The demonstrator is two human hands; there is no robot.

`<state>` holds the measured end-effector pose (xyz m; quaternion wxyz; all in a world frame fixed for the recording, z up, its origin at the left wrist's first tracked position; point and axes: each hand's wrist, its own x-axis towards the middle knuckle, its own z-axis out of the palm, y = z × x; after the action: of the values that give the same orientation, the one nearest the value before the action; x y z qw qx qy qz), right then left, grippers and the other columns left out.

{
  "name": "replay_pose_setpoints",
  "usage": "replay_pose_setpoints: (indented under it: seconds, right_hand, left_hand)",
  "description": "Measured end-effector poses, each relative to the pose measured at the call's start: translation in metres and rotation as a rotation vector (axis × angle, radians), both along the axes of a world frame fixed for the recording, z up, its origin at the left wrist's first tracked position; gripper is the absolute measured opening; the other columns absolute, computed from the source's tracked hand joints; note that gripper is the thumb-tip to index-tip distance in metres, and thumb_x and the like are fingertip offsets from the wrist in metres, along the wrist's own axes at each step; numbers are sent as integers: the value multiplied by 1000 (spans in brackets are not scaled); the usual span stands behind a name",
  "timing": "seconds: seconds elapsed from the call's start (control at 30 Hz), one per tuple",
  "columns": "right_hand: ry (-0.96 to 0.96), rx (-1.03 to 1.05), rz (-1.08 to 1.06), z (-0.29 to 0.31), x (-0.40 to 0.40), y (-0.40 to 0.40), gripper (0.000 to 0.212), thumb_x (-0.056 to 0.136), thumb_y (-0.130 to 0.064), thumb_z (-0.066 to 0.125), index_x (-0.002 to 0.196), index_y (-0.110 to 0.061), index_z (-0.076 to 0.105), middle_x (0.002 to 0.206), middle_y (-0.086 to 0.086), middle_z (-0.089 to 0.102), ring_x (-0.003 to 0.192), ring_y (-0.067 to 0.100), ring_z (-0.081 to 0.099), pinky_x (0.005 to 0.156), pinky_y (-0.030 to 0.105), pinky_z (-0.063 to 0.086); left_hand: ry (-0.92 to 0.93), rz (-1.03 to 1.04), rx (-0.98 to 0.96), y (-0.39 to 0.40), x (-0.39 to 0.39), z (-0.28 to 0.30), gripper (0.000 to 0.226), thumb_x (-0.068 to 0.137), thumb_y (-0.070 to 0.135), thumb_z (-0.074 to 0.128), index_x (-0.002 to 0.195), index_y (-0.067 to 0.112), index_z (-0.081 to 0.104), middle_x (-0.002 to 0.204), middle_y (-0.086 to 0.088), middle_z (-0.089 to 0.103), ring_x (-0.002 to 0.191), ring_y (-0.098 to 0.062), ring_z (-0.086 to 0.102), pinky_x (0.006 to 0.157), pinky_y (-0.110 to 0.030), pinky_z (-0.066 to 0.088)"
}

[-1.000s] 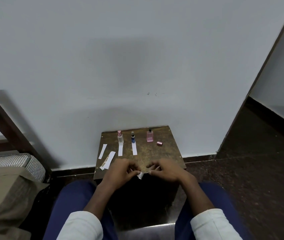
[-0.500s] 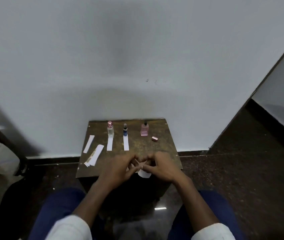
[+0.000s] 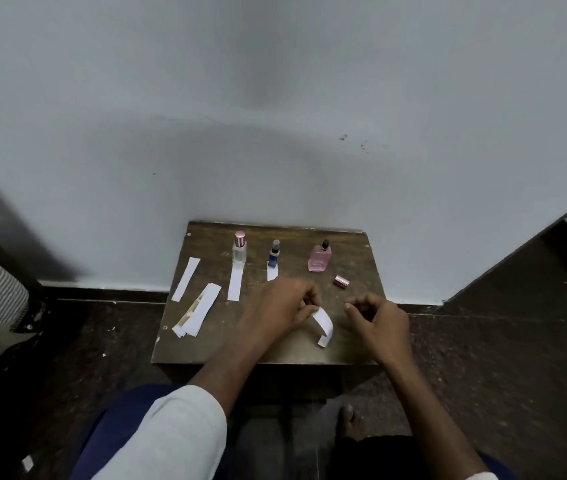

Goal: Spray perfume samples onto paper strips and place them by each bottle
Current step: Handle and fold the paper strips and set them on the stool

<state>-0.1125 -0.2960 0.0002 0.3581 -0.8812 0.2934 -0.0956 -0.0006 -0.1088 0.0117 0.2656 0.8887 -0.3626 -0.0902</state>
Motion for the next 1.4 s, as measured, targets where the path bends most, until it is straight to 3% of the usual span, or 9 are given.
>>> replay_pose_setpoints:
  seconds: [0.1, 0.2, 0.3, 0.5, 0.63, 0.77, 1.03, 1.2, 1.4]
  right_hand:
    - [-56, -73, -20, -8, 25, -13, 10, 91, -28, 80, 101, -25, 78, 84, -17, 71, 76, -9, 64, 68, 5, 42]
    - [-41, -198, 58, -23, 56, -29, 26, 91, -39, 75, 113, -26, 77, 99, -6, 71, 88, 8, 67, 77, 18, 46]
    - [62, -344, 179, -37, 77, -35, 28, 91, -52, 69, 108, -29, 75, 98, -3, 65, 91, 19, 60, 79, 34, 50]
    - [91, -378, 287, -29, 95, -41, 12, 95, -22, 71, 99, -16, 81, 98, 7, 68, 92, 25, 65, 71, 31, 37]
    - [-130, -163, 111, -26, 100, -48, 4, 90, -23, 82, 94, -25, 82, 89, -6, 75, 75, 8, 71, 75, 29, 59]
    - [-317, 119, -92, -15, 103, -52, 11, 96, -25, 78, 106, -26, 82, 100, -13, 77, 86, -8, 71, 76, 3, 51]
    - [-650, 327, -146, -3, 111, -32, 6, 92, -16, 82, 96, -18, 78, 91, -3, 79, 88, 16, 78, 85, 32, 63]
    - [-671, 397, -144, -4, 116, -25, 8, 92, -15, 82, 95, -21, 78, 92, -3, 79, 90, 11, 77, 83, 25, 60]
    - [-733, 440, -200, -5, 120, -29, 5, 92, -12, 81, 95, -9, 79, 98, 8, 77, 90, 12, 77, 82, 23, 59]
  left_hand:
    - [-61, 46, 45, -23, 14, -6, 12, 101, 38, 69, 111, 34, 74, 111, 14, 76, 101, -7, 70, 73, -26, 48]
    - [-167, 60, 102, -47, 29, -10, 17, 101, 43, 67, 115, 35, 73, 113, 11, 77, 106, -13, 71, 71, -30, 50]
    - [-224, 102, 163, -58, 44, -14, 16, 100, 44, 67, 113, 37, 72, 108, 9, 78, 106, -18, 72, 73, -34, 56]
    - [-199, 165, 227, -59, 59, -31, 15, 96, 42, 71, 110, 35, 71, 105, 9, 77, 105, -21, 72, 75, -37, 58]
    - [-117, 213, 143, -54, 63, -37, 16, 92, 44, 77, 100, 32, 71, 96, 12, 77, 95, -14, 73, 74, -36, 60]
    - [-86, 255, 42, -54, 64, -33, 25, 90, 51, 81, 93, 28, 74, 88, 10, 76, 82, -9, 71, 70, -30, 58]
    - [-148, 296, -124, -57, 57, -21, 49, 92, 44, 80, 131, 16, 70, 125, 0, 75, 91, -17, 73, 87, -24, 52]
    - [-126, 264, -168, -62, 57, -17, 53, 92, 38, 81, 139, 18, 67, 131, 3, 74, 90, -16, 74, 88, -17, 46]
    - [-85, 250, -176, -65, 56, -21, 47, 96, 42, 75, 139, 25, 66, 129, 10, 72, 85, -8, 68, 87, -30, 58]
